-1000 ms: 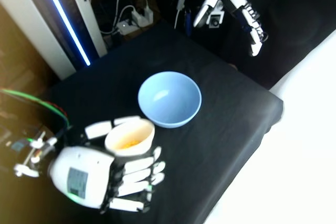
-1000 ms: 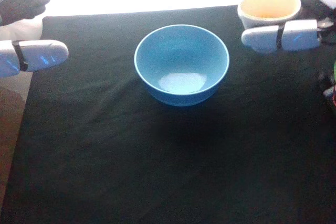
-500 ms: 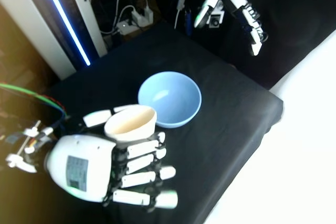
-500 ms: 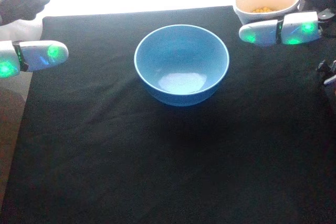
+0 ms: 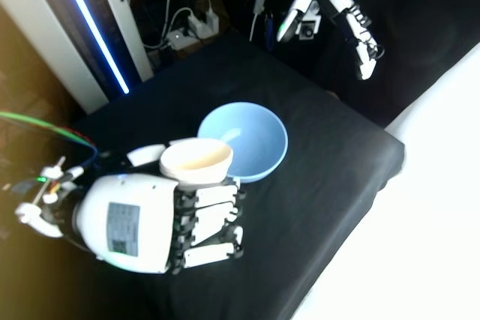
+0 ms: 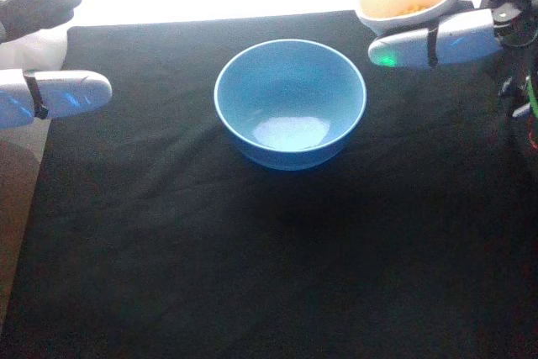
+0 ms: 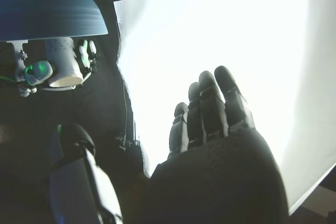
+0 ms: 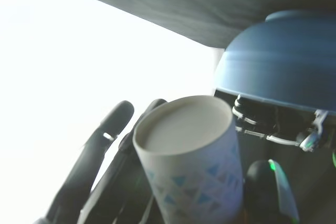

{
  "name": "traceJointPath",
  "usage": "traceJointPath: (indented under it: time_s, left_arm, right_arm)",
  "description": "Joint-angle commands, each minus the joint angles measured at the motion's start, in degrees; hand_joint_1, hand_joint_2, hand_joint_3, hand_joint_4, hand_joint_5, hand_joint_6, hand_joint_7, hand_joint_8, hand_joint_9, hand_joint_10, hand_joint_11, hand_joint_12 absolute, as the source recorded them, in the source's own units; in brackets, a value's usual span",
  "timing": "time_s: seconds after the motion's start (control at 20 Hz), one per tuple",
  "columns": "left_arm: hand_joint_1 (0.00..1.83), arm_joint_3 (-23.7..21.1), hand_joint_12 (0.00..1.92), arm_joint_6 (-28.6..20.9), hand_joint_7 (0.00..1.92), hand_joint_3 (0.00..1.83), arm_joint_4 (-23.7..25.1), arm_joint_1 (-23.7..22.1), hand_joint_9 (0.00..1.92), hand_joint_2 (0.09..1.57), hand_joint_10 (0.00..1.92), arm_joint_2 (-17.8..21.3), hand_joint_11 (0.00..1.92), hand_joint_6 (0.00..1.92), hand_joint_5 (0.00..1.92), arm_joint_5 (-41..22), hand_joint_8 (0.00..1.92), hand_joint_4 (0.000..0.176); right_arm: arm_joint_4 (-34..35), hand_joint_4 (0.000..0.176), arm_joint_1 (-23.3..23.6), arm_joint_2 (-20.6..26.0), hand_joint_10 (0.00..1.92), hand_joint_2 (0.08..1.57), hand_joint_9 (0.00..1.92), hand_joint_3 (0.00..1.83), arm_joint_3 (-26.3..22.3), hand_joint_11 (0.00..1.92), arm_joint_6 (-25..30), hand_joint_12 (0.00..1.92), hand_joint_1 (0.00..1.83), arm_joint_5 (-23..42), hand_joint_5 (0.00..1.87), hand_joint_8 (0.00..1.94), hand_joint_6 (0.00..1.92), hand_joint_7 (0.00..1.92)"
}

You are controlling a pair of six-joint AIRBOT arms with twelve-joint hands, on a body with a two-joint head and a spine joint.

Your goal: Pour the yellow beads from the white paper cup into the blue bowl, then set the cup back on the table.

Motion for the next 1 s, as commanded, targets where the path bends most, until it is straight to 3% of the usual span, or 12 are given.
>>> traceJointPath:
  time_s: [0.0,0.1,0.25,0.45,0.55,0.6,0.65,0.7,0.75,0.8,0.9,0.95]
  left_arm:
    - [0.44,0.4,0.74,-0.3,0.25,0.00,-1.2,-0.7,0.32,0.80,0.00,0.2,0.03,0.00,0.07,-6.9,0.00,0.146]
    - [0.47,0.4,0.75,-0.3,0.26,0.00,-1.0,-0.7,0.33,0.80,0.01,0.2,0.02,0.01,0.08,-6.8,0.00,0.150]
    - [0.47,0.5,0.75,-0.3,0.26,0.01,-0.8,-0.8,0.33,0.82,0.01,0.2,0.02,0.00,0.09,-6.6,0.00,0.152]
    - [0.50,0.6,0.75,-0.3,0.24,0.00,-0.2,-1.3,0.33,0.81,0.00,0.2,0.00,0.00,0.09,-6.1,0.00,0.148]
    - [0.48,0.7,0.75,-0.3,0.25,0.00,0.2,-1.7,0.33,0.80,0.00,0.2,0.00,0.00,0.08,-5.7,0.00,0.138]
    - [0.48,0.7,0.75,-0.3,0.25,0.00,0.4,-1.8,0.33,0.80,0.00,0.2,0.00,0.00,0.08,-5.5,0.00,0.138]
    - [0.47,0.8,0.75,-0.3,0.24,0.00,0.5,-1.9,0.32,0.81,0.00,0.2,0.00,0.00,0.07,-5.3,0.00,0.130]
    - [0.47,0.8,0.75,-0.3,0.24,0.00,0.6,-1.9,0.32,0.80,0.00,0.2,0.00,0.00,0.07,-5.2,0.00,0.137]
    - [0.47,0.8,0.75,-0.3,0.24,0.00,0.6,-2.0,0.32,0.80,0.00,0.2,0.00,0.00,0.07,-5.1,0.00,0.137]
    - [0.47,0.8,0.75,-0.3,0.24,0.00,0.8,-2.0,0.33,0.79,0.00,0.2,0.00,0.00,0.07,-4.9,0.00,0.131]
    - [0.46,0.9,0.76,-0.3,0.24,0.00,1.1,-2.2,0.33,0.78,0.01,0.2,0.00,0.00,0.07,-4.6,0.00,0.127]
    - [0.47,0.9,0.76,-0.3,0.24,0.00,1.2,-2.2,0.33,0.78,0.00,0.2,0.00,0.00,0.08,-4.5,0.00,0.132]
  right_arm:
    - [1.7,0.000,1.4,0.6,0.02,1.12,1.24,0.00,0.2,0.86,0.6,0.78,1.22,6.5,0.90,0.90,1.06,1.06]
    - [-1.7,0.000,3.7,0.6,0.00,1.13,1.27,0.00,0.1,1.06,0.6,0.45,1.24,4.5,0.85,0.88,1.09,1.10]
    - [-6.2,0.000,6.4,0.9,0.00,1.12,1.26,0.00,-0.1,1.07,0.6,0.44,1.24,1.7,0.86,0.86,1.08,1.11]
    - [-11.6,0.000,9.4,1.0,0.01,1.10,1.35,0.00,-0.5,1.09,0.6,0.56,1.24,-1.4,0.91,0.82,1.01,1.13]
    - [-15.1,0.000,10.8,1.0,0.02,1.07,1.44,0.00,-0.8,1.07,0.6,0.87,1.25,-3.4,0.98,0.70,0.91,1.19]
    - [-16.9,0.000,11.5,1.0,0.02,1.07,1.44,0.00,-1.0,1.07,0.6,0.87,1.25,-4.4,0.98,0.70,0.91,1.19]
    - [-18.3,0.000,12.0,1.0,0.04,1.08,1.49,0.00,-1.2,1.02,0.6,1.09,1.24,-5.2,0.99,0.72,0.94,1.16]
    - [-19.6,0.013,12.4,1.0,0.04,1.08,1.48,0.00,-1.3,0.98,0.6,1.10,1.24,-5.9,1.01,0.71,0.94,1.14]
    - [-20.8,0.013,12.8,1.0,0.04,1.08,1.48,0.00,-1.5,0.98,0.6,1.10,1.24,-6.6,1.01,0.71,0.94,1.14]
    - [-22.6,0.028,13.6,1.0,0.01,1.08,1.42,0.00,-1.8,0.79,0.6,1.25,1.24,-7.5,1.05,0.82,0.85,1.09]
    - [-26.2,0.028,15.4,1.0,0.00,1.08,1.39,0.00,-2.1,0.73,0.6,1.28,1.24,-9.5,1.06,0.84,0.81,1.09]
    - [-27.6,0.031,16.2,1.0,0.01,1.07,1.37,0.00,-2.3,0.66,0.6,1.45,1.24,-10.2,1.12,0.89,0.74,1.05]
